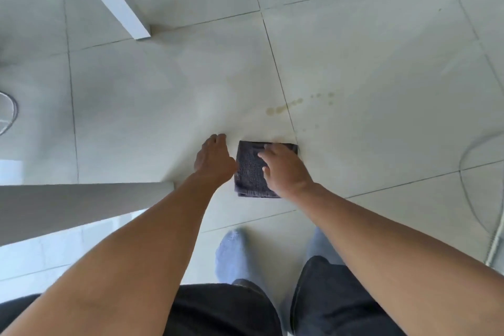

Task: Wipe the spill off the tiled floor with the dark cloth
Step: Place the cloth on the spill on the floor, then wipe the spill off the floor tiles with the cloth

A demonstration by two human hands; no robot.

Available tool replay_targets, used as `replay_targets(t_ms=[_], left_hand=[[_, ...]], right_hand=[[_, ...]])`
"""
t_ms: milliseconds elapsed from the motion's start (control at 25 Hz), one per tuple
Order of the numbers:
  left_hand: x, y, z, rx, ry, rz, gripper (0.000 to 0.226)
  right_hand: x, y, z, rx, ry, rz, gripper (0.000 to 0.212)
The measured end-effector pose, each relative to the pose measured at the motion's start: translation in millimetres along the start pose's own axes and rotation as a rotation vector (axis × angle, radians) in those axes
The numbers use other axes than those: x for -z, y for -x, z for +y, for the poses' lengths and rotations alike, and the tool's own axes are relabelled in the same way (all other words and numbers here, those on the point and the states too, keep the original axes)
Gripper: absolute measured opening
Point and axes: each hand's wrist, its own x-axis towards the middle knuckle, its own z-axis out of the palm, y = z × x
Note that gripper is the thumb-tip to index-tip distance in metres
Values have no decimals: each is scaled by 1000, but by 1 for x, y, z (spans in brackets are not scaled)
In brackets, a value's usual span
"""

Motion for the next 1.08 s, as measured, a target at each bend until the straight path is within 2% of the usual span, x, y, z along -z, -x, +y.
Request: replay_targets(t_ms=[80,200,320,520,680,800,880,960,1080], left_hand=[[-8,-18,-11,-82,-103,-20,75],[-25,-43,-23,-170,-147,40,77],[-38,-48,-26,-197,-164,104,74],[-35,-51,-20,-166,-211,62,75],[-20,-55,-12,-125,-210,-48,79],[-23,-53,-2,-108,-214,-12,76],[-32,-53,-3,-157,-234,45,72],[-36,-58,-8,-191,-235,62,71],[-34,-61,-8,-197,-241,26,71]], right_hand=[[-40,9,-12,49,78,-100,54],[-62,-6,-8,26,84,-44,57],[-42,-57,12,65,152,16,56],[12,-149,30,-30,169,-26,58],[-9,-107,21,-69,151,-3,58],[-45,-35,24,-35,121,25,59],[-59,-7,30,-24,120,4,60],[-58,-6,39,-14,137,-4,59],[-29,-62,53,-14,156,40,57]])
